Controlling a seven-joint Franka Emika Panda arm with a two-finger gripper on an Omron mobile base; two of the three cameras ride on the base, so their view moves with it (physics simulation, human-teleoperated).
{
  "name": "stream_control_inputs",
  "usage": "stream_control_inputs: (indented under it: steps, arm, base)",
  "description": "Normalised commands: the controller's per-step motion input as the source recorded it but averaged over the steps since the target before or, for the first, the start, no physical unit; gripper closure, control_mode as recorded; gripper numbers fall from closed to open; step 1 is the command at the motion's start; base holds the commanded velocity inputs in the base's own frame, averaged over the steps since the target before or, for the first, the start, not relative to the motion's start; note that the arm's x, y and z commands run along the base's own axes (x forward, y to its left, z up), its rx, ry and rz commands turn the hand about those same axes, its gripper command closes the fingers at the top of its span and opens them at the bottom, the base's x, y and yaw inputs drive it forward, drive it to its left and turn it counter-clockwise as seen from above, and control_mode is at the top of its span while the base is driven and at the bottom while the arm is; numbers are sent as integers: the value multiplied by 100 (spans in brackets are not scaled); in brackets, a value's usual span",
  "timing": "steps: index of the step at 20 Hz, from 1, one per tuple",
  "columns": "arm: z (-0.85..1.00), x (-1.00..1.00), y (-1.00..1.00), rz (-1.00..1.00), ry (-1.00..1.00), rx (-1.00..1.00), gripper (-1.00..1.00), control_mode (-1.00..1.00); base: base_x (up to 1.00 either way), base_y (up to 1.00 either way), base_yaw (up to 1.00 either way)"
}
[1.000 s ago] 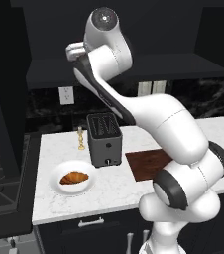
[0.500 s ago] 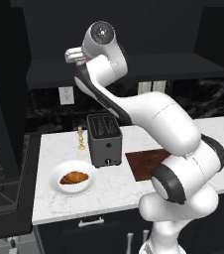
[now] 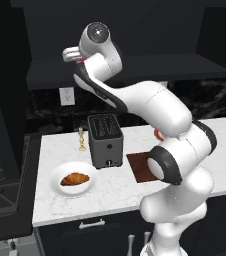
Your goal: From the different types of pastries on the counter, select a croissant and place it on the cutting board. Then retrieve a jar of jam from the cabinet and place it alongside the croissant on the cutting board.
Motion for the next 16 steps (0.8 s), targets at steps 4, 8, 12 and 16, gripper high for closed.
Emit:
stream_control_inputs:
  steps: [4, 8, 12, 16]
  arm:
    - [0, 20, 15, 0, 6, 0, -100, -100]
    - [0, 20, 2, 0, 9, 0, -100, -100]
    - [0, 15, 0, 0, 3, 0, -100, -100]
    - [-1, 9, 0, 0, 1, 0, -100, -100]
  base:
    - [0, 0, 0]
    - [0, 0, 0]
    - [0, 0, 0]
    - [0, 0, 0]
